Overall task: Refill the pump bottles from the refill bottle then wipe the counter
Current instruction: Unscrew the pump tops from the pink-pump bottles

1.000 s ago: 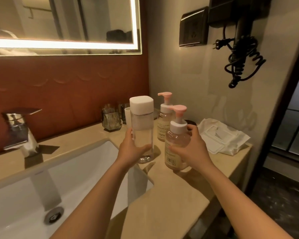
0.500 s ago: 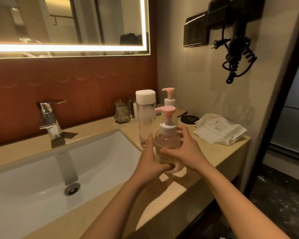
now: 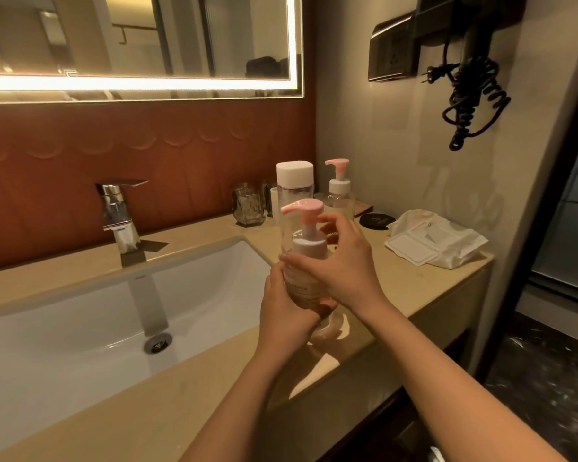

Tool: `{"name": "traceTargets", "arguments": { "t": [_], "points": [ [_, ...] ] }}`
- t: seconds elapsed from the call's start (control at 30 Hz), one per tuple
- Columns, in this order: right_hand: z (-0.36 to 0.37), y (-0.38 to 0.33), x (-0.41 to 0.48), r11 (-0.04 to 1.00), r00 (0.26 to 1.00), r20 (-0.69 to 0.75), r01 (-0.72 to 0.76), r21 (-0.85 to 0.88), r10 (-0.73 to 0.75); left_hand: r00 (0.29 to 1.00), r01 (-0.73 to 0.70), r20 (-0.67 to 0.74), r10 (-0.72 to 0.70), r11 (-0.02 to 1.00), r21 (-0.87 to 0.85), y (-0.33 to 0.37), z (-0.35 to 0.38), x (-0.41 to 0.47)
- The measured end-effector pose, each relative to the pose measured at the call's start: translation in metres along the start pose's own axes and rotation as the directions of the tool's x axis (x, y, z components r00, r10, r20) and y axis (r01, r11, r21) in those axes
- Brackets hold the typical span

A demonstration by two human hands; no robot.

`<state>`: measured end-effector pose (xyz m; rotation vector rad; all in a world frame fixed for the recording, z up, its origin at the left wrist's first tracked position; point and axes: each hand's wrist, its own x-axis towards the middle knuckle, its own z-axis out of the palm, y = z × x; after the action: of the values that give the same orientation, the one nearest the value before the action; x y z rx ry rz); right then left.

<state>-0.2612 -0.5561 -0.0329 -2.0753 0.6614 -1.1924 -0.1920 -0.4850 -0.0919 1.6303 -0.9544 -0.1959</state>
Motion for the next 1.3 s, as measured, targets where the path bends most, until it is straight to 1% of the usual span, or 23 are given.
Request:
{"name": "traceTargets", "arguments": {
  "t": [0.1, 0.2, 0.3, 0.43, 0.5, 0.57, 0.63, 0.7, 0.73, 0.8, 0.87, 0.93, 1.0, 1.03, 1.07, 1.13, 1.2, 1.23, 1.3],
  "points": [
    [0.006, -0.003, -0.001, 1.000, 0.993, -0.122, -0.003, -0.028, 0.000, 1.000, 0.009, 0.008, -0.009, 0.999, 0.053, 0.001, -0.001, -0.001],
    [0.006, -0.003, -0.002, 1.000, 0.991, -0.136, 0.012, -0.013, -0.013, 0.999, -0.023, 0.040, 0.019, 0.995, 0.095, -0.001, -0.006, 0.002],
    [0.001, -0.003, 0.000, 0.998, 0.998, -0.065, 0.003, 0.059, 0.001, 0.996, -0.039, 0.088, 0.029, 0.993, 0.109, -0.002, -0.012, 0.004],
    [-0.008, -0.002, 0.004, 0.992, 0.993, 0.117, -0.024, 0.124, 0.009, 0.993, -0.053, 0.115, 0.042, 0.994, 0.094, -0.004, -0.015, 0.006],
    [-0.009, -0.004, 0.006, 0.993, 0.983, 0.183, -0.015, 0.114, -0.007, 0.994, -0.043, 0.108, 0.033, 0.995, 0.089, -0.004, -0.014, 0.006],
    [-0.004, -0.006, 0.009, 0.998, 0.980, 0.197, -0.023, 0.060, 0.011, 0.995, -0.035, 0.099, 0.026, 0.995, 0.092, -0.004, -0.012, 0.006],
    [0.004, -0.007, 0.012, 0.998, 0.984, 0.168, -0.060, -0.024, 0.063, 0.994, -0.026, 0.106, 0.016, 0.996, 0.088, -0.003, -0.011, 0.007],
    [0.011, -0.008, 0.011, 0.994, 0.993, 0.092, -0.067, -0.087, 0.075, 0.993, -0.019, 0.117, 0.007, 0.994, 0.104, -0.002, -0.012, 0.007],
    [0.013, -0.008, 0.009, 0.994, 0.997, 0.046, -0.065, -0.086, 0.069, 0.992, -0.024, 0.124, 0.010, 0.994, 0.110, -0.002, -0.012, 0.007],
    [0.012, -0.006, 0.005, 0.999, 0.999, -0.009, -0.049, -0.022, 0.049, 0.990, -0.042, 0.135, 0.028, 0.994, 0.104, -0.003, -0.013, 0.007],
    [0.007, -0.004, 0.004, 0.994, 0.997, 0.043, -0.063, 0.088, 0.060, 0.990, -0.048, 0.134, 0.036, 0.994, 0.094, -0.006, -0.014, 0.007],
    [0.003, -0.001, 0.005, 0.983, 0.987, 0.149, -0.082, 0.166, 0.058, 0.991, -0.047, 0.132, 0.035, 0.995, 0.087, -0.007, -0.015, 0.007],
    [0.004, 0.000, 0.007, 0.978, 0.972, 0.224, -0.108, 0.179, 0.067, 0.991, -0.048, 0.129, 0.038, 0.996, 0.080, -0.006, -0.014, 0.006],
    [0.007, 0.001, 0.009, 0.981, 0.970, 0.228, -0.120, 0.155, 0.082, 0.991, -0.048, 0.127, 0.038, 0.996, 0.072, -0.006, -0.013, 0.006],
    [0.009, 0.001, 0.010, 0.985, 0.973, 0.207, -0.126, 0.120, 0.099, 0.991, -0.044, 0.128, 0.036, 0.997, 0.060, -0.005, -0.013, 0.005],
    [0.012, -0.001, 0.011, 0.990, 0.988, 0.102, -0.124, 0.071, 0.116, 0.990, -0.037, 0.134, 0.030, 0.998, 0.046, -0.005, -0.012, 0.005],
    [0.010, -0.002, 0.010, 0.991, 0.995, 0.016, -0.100, 0.093, 0.099, 0.989, -0.044, 0.141, 0.036, 0.998, 0.054, -0.006, -0.013, 0.005],
    [0.007, -0.002, 0.009, 0.988, 0.995, 0.005, -0.095, 0.123, 0.095, 0.989, -0.049, 0.142, 0.040, 0.997, 0.060, -0.007, -0.013, 0.005],
    [0.000, -0.001, 0.007, 0.981, 0.995, 0.036, -0.096, 0.168, 0.091, 0.989, -0.054, 0.141, 0.044, 0.996, 0.066, -0.007, -0.014, 0.005]
  ]
}}
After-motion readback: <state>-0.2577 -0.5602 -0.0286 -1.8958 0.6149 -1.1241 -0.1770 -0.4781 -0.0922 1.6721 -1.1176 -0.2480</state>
